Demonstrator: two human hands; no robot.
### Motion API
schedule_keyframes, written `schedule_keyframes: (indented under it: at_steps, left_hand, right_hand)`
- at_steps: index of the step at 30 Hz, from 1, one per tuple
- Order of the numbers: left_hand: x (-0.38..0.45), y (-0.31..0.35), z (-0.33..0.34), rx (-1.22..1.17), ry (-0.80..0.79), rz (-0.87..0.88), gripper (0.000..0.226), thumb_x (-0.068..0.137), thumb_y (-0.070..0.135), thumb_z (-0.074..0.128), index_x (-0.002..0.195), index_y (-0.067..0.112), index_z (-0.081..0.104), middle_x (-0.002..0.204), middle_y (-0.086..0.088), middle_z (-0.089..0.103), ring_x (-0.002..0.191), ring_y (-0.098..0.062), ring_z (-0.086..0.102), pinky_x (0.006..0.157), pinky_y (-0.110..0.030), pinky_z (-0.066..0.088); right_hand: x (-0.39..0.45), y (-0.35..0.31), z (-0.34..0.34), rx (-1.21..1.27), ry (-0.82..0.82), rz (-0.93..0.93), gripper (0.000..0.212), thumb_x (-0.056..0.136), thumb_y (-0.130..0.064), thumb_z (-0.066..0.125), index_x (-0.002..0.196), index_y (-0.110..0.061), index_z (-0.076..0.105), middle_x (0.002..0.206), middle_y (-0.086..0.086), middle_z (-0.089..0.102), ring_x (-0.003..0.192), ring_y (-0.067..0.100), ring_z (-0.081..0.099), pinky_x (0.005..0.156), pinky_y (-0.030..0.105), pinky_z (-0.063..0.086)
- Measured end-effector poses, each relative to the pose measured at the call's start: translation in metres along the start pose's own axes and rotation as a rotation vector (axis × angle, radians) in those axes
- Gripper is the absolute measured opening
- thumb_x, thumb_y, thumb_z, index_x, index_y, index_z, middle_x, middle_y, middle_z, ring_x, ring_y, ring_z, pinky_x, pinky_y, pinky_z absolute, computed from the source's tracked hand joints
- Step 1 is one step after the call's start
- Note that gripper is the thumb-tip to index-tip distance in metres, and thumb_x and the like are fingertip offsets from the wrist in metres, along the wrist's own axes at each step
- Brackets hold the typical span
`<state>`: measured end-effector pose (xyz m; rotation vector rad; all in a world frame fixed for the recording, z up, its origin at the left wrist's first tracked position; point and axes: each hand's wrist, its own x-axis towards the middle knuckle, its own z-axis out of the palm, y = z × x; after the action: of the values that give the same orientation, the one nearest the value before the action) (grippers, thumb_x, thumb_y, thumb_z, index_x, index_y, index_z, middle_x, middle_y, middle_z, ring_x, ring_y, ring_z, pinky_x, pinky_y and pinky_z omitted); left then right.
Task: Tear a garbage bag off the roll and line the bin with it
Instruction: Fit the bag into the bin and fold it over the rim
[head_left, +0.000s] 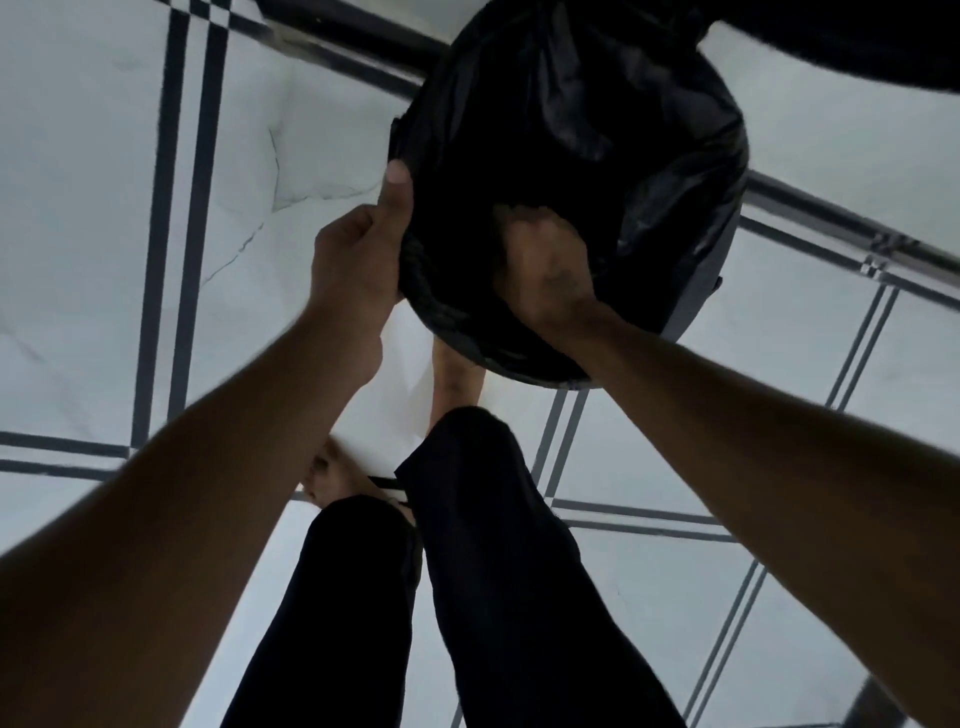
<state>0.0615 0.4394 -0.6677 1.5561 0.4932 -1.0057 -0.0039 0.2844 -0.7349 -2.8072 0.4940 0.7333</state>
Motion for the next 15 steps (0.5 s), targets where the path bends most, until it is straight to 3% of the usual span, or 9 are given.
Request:
schedule_keyframes:
  at_steps: [1, 2, 5, 7, 10, 12, 15]
  left_hand:
    - [-0.001, 0.0, 0.0, -0.001, -0.006, -0.004, 0.06, 0.072, 0.077, 0.057, 0.1, 0.024, 0.056, 0.099, -0.005, 0.062, 0.09, -0.02, 0.061, 0.098, -0.049, 0.051]
    - [-0.002, -0.002, -0.001, -0.005, -0.005, -0.007, 0.053, 0.08, 0.072, 0.056, 0.101, 0.023, 0.057, 0.099, -0.006, 0.062, 0.09, -0.02, 0.061, 0.098, -0.048, 0.052]
    - [-0.001, 0.0, 0.001, 0.006, 0.018, 0.016, 0.053, 0.091, 0.06, 0.055, 0.096, 0.008, 0.064, 0.094, -0.012, 0.061, 0.085, -0.023, 0.06, 0.092, -0.047, 0.055]
    - [0.002, -0.001, 0.003, 0.016, 0.038, 0.065, 0.067, 0.092, 0.058, 0.054, 0.093, -0.008, 0.06, 0.088, -0.013, 0.058, 0.08, -0.024, 0.056, 0.082, -0.045, 0.056]
    - [0.008, -0.008, 0.005, -0.039, 0.023, 0.101, 0.066, 0.094, 0.054, 0.055, 0.104, -0.011, 0.062, 0.103, -0.028, 0.066, 0.091, -0.035, 0.068, 0.092, -0.047, 0.055]
    - [0.011, -0.013, 0.004, -0.072, 0.017, 0.104, 0.065, 0.095, 0.052, 0.055, 0.108, -0.011, 0.062, 0.117, -0.032, 0.062, 0.107, -0.04, 0.066, 0.098, -0.052, 0.052]
    - [0.014, -0.017, 0.003, -0.104, 0.024, 0.094, 0.056, 0.095, 0.052, 0.054, 0.111, -0.001, 0.065, 0.12, -0.03, 0.062, 0.113, -0.039, 0.062, 0.1, -0.049, 0.052]
  right_hand:
    - [-0.006, 0.006, -0.002, -0.11, 0.052, -0.022, 0.037, 0.079, -0.022, 0.062, 0.114, -0.011, 0.063, 0.109, 0.015, 0.067, 0.106, 0.039, 0.058, 0.086, 0.045, 0.044]
    - [-0.01, 0.012, 0.003, -0.189, 0.001, -0.031, 0.045, 0.081, -0.029, 0.062, 0.122, -0.015, 0.059, 0.118, 0.015, 0.062, 0.114, 0.038, 0.051, 0.093, 0.047, 0.039]
    - [-0.007, 0.039, 0.024, -0.097, -0.354, 0.101, 0.067, 0.094, -0.049, 0.048, 0.153, -0.026, 0.023, 0.154, 0.019, 0.029, 0.142, 0.042, 0.02, 0.113, 0.057, 0.021]
    - [0.007, 0.046, 0.037, 0.003, -0.491, 0.145, 0.069, 0.098, -0.056, 0.034, 0.156, -0.036, 0.001, 0.163, 0.018, 0.0, 0.148, 0.045, -0.001, 0.118, 0.059, 0.01]
    - [0.025, 0.042, 0.074, 0.043, -0.595, 0.098, 0.071, 0.098, -0.06, 0.026, 0.156, -0.03, -0.004, 0.162, 0.015, -0.015, 0.147, 0.044, -0.014, 0.119, 0.052, -0.003]
    - [0.038, 0.039, 0.095, -0.012, -0.634, 0.122, 0.086, 0.088, -0.075, 0.021, 0.155, -0.03, -0.005, 0.16, 0.02, -0.02, 0.145, 0.046, -0.021, 0.119, 0.053, -0.008]
    - [0.049, 0.038, 0.097, -0.106, -0.659, 0.148, 0.083, 0.09, -0.072, 0.032, 0.155, -0.034, -0.002, 0.161, 0.021, -0.017, 0.144, 0.049, -0.017, 0.119, 0.057, -0.005]
